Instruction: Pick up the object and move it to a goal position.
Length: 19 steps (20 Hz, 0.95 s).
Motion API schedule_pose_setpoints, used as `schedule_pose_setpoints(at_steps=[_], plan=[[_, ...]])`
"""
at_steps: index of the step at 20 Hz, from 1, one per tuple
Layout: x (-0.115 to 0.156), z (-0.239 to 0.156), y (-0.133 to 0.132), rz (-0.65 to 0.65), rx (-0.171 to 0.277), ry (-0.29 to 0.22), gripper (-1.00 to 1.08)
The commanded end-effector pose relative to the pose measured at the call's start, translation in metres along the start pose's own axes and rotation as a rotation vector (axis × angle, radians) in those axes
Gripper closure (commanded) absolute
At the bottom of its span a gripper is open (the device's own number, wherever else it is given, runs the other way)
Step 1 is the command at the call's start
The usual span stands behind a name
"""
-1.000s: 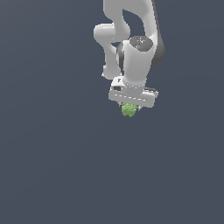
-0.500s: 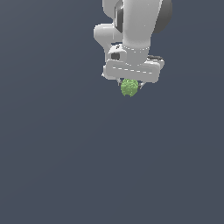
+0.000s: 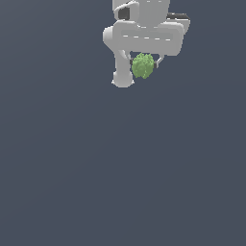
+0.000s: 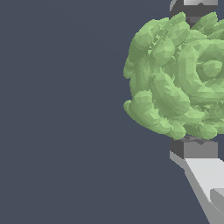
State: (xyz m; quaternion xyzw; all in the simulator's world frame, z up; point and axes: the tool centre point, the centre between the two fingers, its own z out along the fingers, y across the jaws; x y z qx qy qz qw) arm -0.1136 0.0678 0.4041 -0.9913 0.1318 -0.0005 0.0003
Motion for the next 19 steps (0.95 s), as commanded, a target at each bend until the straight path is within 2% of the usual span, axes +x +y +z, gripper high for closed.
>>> schedule_pose_setpoints(at_steps=[1,10,19], plan=[[-0.005,-0.025,0.003,0.0,0.0,-0.001,1.08],[-0.015,-0.085,0.011,0.0,0.0,-0.001,1.08],[-0.017,-0.104,0.012,0.0,0.0,-0.001,1.08]])
